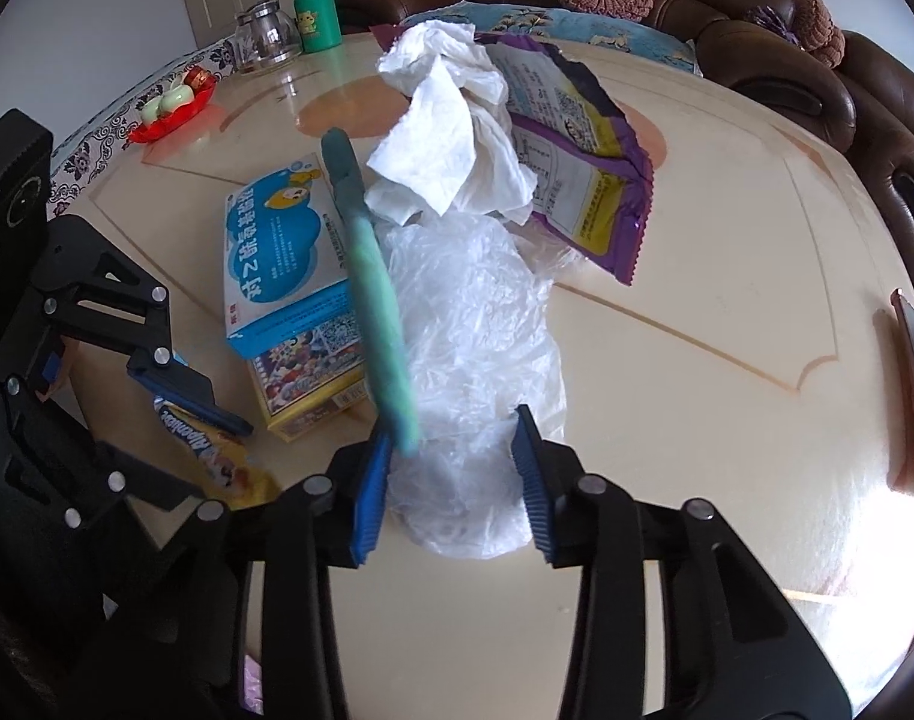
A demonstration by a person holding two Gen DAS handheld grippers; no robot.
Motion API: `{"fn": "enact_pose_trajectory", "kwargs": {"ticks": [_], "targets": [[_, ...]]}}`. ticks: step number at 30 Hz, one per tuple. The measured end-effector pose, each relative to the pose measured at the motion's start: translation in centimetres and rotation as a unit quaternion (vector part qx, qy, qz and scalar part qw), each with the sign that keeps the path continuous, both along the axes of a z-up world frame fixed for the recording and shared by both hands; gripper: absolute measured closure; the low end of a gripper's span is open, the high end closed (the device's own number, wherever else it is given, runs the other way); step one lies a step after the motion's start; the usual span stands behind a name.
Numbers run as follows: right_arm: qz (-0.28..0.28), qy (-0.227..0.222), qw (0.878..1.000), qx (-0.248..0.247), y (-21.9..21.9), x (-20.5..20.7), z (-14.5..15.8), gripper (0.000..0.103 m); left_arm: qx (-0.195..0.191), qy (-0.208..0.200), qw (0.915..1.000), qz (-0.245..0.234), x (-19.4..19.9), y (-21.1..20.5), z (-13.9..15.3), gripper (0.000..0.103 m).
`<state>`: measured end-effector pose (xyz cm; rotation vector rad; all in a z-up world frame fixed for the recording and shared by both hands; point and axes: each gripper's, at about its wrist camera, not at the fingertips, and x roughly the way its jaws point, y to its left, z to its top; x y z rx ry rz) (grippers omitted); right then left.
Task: Collect trash
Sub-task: 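Grasp the clear plastic bag with the right tool while the left tool grasps the yellow Alpenliebe wrapper, then lift the plastic bag with the right tool while the left tool lifts the yellow wrapper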
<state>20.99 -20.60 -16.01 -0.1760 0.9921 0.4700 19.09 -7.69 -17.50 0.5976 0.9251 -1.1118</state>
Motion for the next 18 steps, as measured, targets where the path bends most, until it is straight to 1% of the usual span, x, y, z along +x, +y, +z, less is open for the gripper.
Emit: {"fn": "enact_pose_trajectory", "kwargs": {"ticks": [3,7,13,16,18], "targets": [[-0.004,-0.001,1.000,-0.002,0.0,-0.1,0.1,0.067,0.002,-0.001,1.0000,0.000,-0.1,0.0,0.0,0.079],[-0.011,-0.004,1.000,-0.004,-0.2,-0.5,0.4,0.069,-0.002,0.007,1.0000,0.000,-0.3,-0.1,0.2,0.084],[-0.025,-0.006,1.000,-0.001,-1.0,-1.1,0.6,0.070,-0.006,0.005,0.9999,0.014,-0.2,0.1,0.2,0.087],[-0.033,-0.013,0.999,-0.004,-1.2,-1.5,1.1,0.070,-0.005,0.004,0.9999,0.014,-0.2,0.2,0.3,0.087],[-0.035,-0.022,0.999,-0.015,-1.2,-1.8,1.6,0.071,-0.006,0.004,0.9998,0.017,-0.1,0.3,0.4,0.088]]}}
